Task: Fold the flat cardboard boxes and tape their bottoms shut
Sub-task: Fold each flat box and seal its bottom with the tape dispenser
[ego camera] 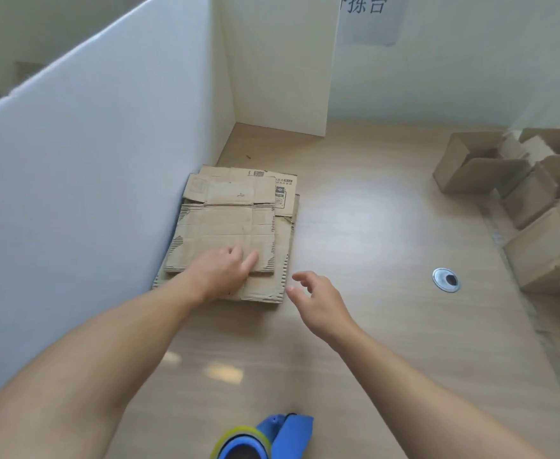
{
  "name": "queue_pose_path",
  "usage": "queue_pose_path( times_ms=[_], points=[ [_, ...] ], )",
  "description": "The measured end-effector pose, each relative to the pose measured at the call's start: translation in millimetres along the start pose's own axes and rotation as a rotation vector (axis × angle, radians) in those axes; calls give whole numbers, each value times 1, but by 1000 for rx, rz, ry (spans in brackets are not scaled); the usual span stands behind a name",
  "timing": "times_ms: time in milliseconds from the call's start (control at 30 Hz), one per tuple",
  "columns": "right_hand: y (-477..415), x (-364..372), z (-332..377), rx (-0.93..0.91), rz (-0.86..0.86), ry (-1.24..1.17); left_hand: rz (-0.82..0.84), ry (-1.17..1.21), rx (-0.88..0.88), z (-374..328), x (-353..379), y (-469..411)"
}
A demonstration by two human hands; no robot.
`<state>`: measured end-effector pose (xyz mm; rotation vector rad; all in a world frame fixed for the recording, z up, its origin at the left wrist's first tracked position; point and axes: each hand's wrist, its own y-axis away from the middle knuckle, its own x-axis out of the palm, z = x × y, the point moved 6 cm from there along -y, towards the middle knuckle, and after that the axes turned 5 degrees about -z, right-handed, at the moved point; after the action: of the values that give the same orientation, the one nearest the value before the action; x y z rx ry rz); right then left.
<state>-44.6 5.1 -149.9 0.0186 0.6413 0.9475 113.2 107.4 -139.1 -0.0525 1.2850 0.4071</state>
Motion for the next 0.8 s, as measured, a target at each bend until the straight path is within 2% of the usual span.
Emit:
queue_pose_path(
  times_ms=[67,233,467,600,700,800],
  points=[
    [-5,0,2,12,-15,-23,-4,-42,-1,0,-15,-1],
    [-10,-22,10,66,-105,-198,-419,58,-230,22,-69,16],
    [14,-84,18,49,-182,-425,-887,520,-607,8,-163,98],
    [53,-134,7,13,-224,-559,-890,968,-745,-32,-177,141],
    [100,-167,-5,-54,-155,-666,-834,1225,-718,-82,-167,157],
    [152,-189,-40,-82,-154,-660,-741,1417,-674,-137,-147,169]
  ],
)
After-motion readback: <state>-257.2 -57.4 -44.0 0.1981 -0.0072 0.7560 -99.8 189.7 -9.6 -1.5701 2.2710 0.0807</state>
